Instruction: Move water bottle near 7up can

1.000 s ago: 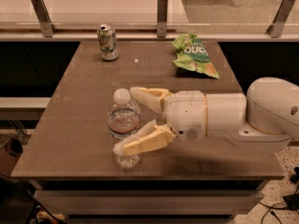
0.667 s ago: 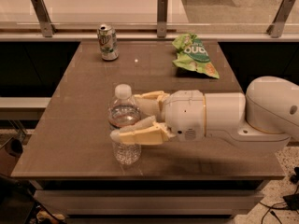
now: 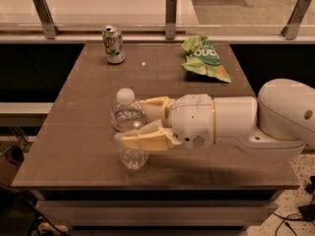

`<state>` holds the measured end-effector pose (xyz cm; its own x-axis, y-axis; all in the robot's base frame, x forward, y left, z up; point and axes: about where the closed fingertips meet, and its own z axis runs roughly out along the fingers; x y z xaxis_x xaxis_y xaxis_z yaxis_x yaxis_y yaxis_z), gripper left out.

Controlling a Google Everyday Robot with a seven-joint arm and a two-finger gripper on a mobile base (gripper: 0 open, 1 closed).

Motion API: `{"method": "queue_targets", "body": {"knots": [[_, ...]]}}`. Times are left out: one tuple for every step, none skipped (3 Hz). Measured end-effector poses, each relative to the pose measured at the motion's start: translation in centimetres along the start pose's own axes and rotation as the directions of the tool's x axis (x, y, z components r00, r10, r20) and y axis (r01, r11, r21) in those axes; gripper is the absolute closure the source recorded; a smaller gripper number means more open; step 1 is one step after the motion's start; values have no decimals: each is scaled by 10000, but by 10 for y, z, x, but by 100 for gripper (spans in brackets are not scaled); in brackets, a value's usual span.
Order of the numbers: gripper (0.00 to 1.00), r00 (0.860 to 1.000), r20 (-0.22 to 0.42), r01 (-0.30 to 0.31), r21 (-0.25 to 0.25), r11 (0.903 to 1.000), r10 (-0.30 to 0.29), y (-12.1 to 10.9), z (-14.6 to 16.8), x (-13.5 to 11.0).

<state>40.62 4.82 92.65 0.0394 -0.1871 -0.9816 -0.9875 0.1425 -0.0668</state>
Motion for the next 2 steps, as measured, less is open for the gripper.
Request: {"method": "queue_targets", "body": {"knots": [[100,10000,-21,48,-25,10000,-48,2,2,-2],[100,9998,-52,176,47,9998,-176,-2,-1,-8]]}}
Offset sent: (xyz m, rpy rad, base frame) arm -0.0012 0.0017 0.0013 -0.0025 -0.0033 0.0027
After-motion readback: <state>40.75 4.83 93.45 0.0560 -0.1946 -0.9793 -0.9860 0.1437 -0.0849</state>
